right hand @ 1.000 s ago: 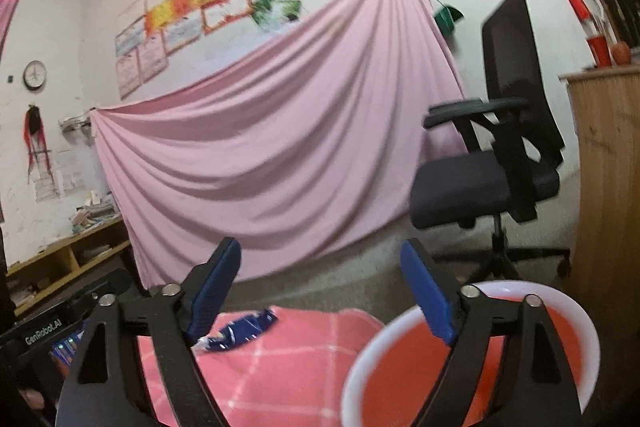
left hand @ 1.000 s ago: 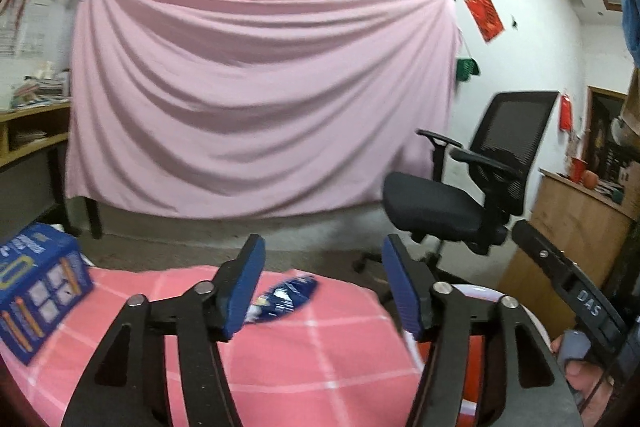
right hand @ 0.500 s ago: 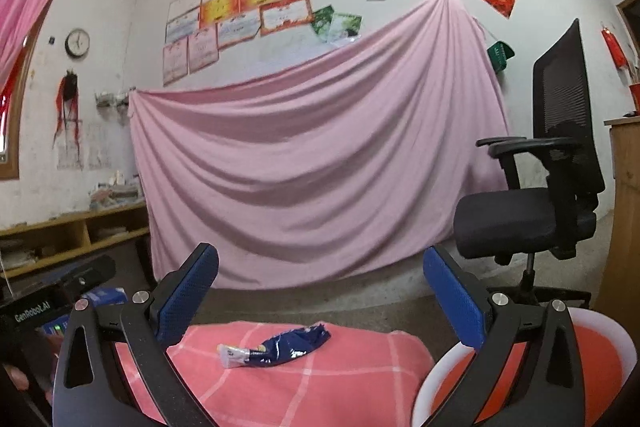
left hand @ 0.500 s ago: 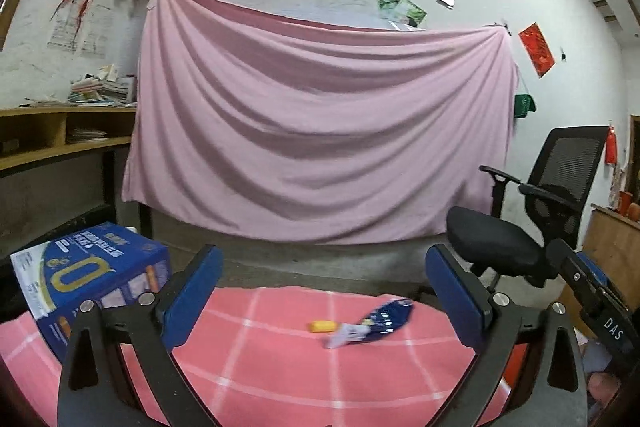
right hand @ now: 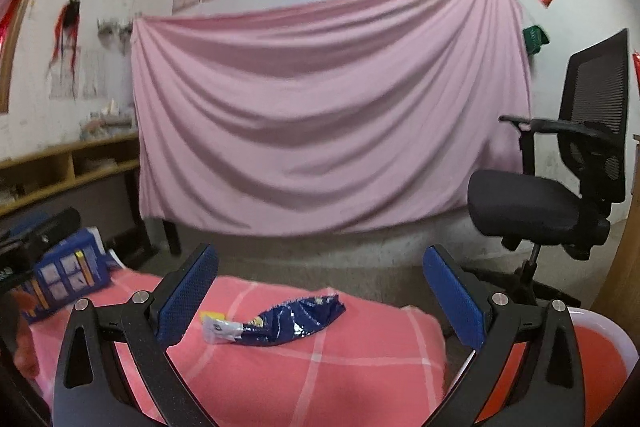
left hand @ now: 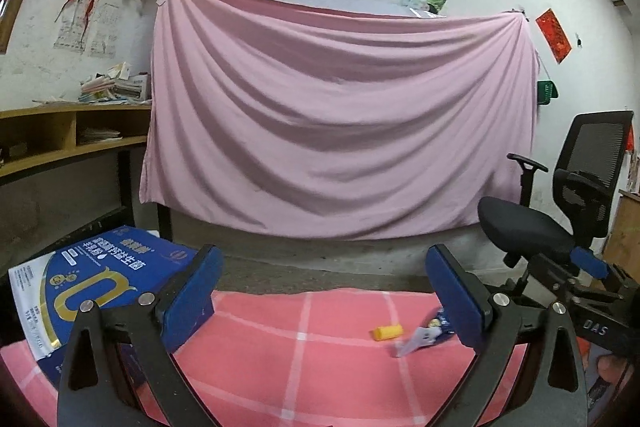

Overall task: Collect trash
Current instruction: 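Move both open tools back toward the yellow cylinder and blue wrapper, then grasp the yellow cylinder with the left tool while the right tool grasps the blue wrapper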

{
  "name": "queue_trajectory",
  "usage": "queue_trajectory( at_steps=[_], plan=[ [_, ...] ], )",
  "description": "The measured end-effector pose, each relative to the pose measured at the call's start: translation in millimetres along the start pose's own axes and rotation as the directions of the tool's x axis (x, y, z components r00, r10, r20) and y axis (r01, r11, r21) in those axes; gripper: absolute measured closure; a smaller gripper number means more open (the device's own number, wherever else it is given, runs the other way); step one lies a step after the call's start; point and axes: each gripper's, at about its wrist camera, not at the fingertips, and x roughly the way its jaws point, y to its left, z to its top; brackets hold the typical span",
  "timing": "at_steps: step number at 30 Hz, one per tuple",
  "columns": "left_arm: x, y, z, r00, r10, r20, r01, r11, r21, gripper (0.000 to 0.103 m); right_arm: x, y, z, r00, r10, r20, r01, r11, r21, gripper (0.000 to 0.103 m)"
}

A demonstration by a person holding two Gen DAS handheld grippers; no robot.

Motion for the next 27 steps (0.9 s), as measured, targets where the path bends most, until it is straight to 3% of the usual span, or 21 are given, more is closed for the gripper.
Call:
queue_trajectory(
  at_steps=[8,17,22,27],
  plan=[
    [31,17,-13,0.99,0.032,-0.137,-0.035,0.999,-0.021,0.004,52,6,-14,0.968,0.046,-0.249,-0.04,0.999,0.026,0.0],
    [59,15,-30,0.945,0.057,-0.322,-0.069,0.997,-0.025,0.004,68,-1,-22,0.934,0.068,-0.352,-0.042,0.996,0.082,0.0],
    [71,14,-39,0.918,0.061,-0.393,-0.08,0.996,-0.033,0.004,90,-8,-24,0.902,0.099,-0.419,-0.032,0.986,0.162,0.0],
    [76,17,-42,0.905,0.039,-0.423,-0.066,0.996,-0.051,0.004,106,-14,-30,0.873,0.126,-0.471,-0.016,0.973,0.232,0.0]
  ],
)
